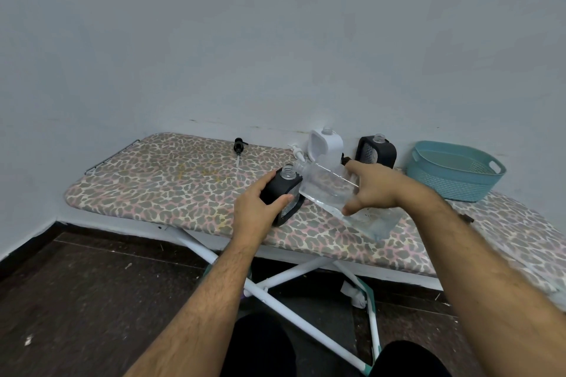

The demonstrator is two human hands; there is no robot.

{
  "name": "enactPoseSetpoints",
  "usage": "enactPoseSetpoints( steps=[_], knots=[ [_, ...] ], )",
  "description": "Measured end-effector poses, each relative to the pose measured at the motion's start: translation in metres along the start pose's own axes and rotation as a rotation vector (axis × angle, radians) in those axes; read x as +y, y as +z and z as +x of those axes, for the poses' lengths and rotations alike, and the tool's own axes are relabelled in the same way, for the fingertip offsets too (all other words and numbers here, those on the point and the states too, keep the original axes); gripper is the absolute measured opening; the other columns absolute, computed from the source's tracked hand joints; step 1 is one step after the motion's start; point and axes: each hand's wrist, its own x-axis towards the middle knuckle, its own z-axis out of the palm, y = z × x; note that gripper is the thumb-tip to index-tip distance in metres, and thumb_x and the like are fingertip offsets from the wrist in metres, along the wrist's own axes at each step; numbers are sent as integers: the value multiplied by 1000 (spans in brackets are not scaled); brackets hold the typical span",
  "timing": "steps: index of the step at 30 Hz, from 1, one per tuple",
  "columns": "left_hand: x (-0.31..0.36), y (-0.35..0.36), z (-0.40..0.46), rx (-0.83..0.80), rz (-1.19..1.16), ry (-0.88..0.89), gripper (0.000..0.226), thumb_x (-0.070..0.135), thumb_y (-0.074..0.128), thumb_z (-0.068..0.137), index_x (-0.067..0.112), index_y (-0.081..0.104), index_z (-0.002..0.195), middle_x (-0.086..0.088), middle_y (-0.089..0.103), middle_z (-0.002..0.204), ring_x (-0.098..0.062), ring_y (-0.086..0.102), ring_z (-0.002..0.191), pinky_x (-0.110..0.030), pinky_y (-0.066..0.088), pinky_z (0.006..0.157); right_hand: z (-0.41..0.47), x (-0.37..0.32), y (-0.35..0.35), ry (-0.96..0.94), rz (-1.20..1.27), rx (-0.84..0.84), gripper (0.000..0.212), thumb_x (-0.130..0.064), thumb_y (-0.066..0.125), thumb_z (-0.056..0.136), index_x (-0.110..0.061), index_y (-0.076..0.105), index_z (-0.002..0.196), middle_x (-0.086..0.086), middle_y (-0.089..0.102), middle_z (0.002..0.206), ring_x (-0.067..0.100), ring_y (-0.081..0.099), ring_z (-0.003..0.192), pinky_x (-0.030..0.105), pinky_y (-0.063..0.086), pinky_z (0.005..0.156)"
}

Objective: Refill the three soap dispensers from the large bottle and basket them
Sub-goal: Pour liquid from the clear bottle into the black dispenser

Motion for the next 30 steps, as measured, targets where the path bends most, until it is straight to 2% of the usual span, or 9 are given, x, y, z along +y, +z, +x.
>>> enactPoseSetpoints(
  steps=[4, 7, 11, 14, 16, 19, 23, 28, 30],
  knots=[
    [0, 0, -1, 4, 16, 12, 66, 36, 81, 77, 28, 55, 138, 16, 61, 115, -3, 60, 104, -31, 56, 93, -4, 13, 21, 19, 212, 88, 66, -39, 89, 64, -25, 47, 114, 0, 64, 95, 18, 62, 86, 37, 54, 76],
    [-1, 2, -3, 22, 34, 21, 64, 36, 79, 80, 29, 54, 139, 10, 62, 124, -6, 59, 107, -33, 55, 93, -4, 22, 38, 35, 422, 232, 61, -34, 90, 65, -25, 49, 110, 4, 64, 101, 19, 63, 90, 32, 52, 72],
    [-1, 4, -3, 27, 46, 19, 64, 37, 78, 81, 31, 52, 140, 8, 62, 128, -8, 59, 110, -36, 56, 94, -1, 34, 61, 131, 694, 452, 65, -30, 89, 68, -23, 46, 115, -2, 63, 104, 13, 62, 94, 37, 54, 81],
    [-2, 4, -3, 28, 49, 26, 63, 36, 77, 82, 30, 52, 140, 8, 62, 129, -8, 59, 111, -36, 55, 95, 3, 42, 71, 241, 828, 630, 66, -31, 88, 69, -25, 43, 117, -3, 61, 107, 16, 61, 99, 45, 54, 90],
    [-3, 4, -3, 30, 50, 30, 63, 35, 77, 82, 30, 52, 140, 8, 62, 129, -7, 59, 111, -35, 55, 95, 4, 46, 76, 314, 851, 737, 66, -31, 87, 72, -23, 42, 120, -1, 57, 113, 19, 59, 104, 45, 52, 94],
    [-4, 5, -3, 32, 52, 28, 64, 36, 77, 82, 31, 51, 140, 7, 62, 130, -7, 60, 111, -33, 56, 93, 4, 48, 83, 373, 871, 840, 69, -29, 85, 75, -19, 40, 126, 2, 55, 123, 20, 58, 110, 37, 48, 95],
    [-6, 6, -3, 38, 59, 42, 63, 35, 76, 84, 30, 51, 141, 8, 61, 132, -6, 59, 112, -33, 55, 95, 2, 51, 95, 399, 887, 910, 70, -29, 85, 76, -17, 39, 128, 3, 55, 127, 16, 54, 109, 30, 44, 92],
    [-8, 8, -4, 43, 58, 48, 61, 32, 75, 85, 28, 51, 141, 6, 61, 133, -8, 59, 114, -36, 54, 97, 2, 58, 104, 405, 908, 925, 73, -34, 86, 73, -22, 38, 127, 0, 58, 125, 18, 57, 113, 39, 47, 101],
    [-8, 8, -3, 38, 52, 41, 61, 31, 75, 85, 28, 51, 142, 6, 60, 133, -9, 59, 115, -37, 54, 96, 3, 60, 104, 406, 906, 918, 76, -35, 86, 73, -22, 37, 130, 2, 57, 130, 19, 57, 116, 37, 46, 101]
  ],
)
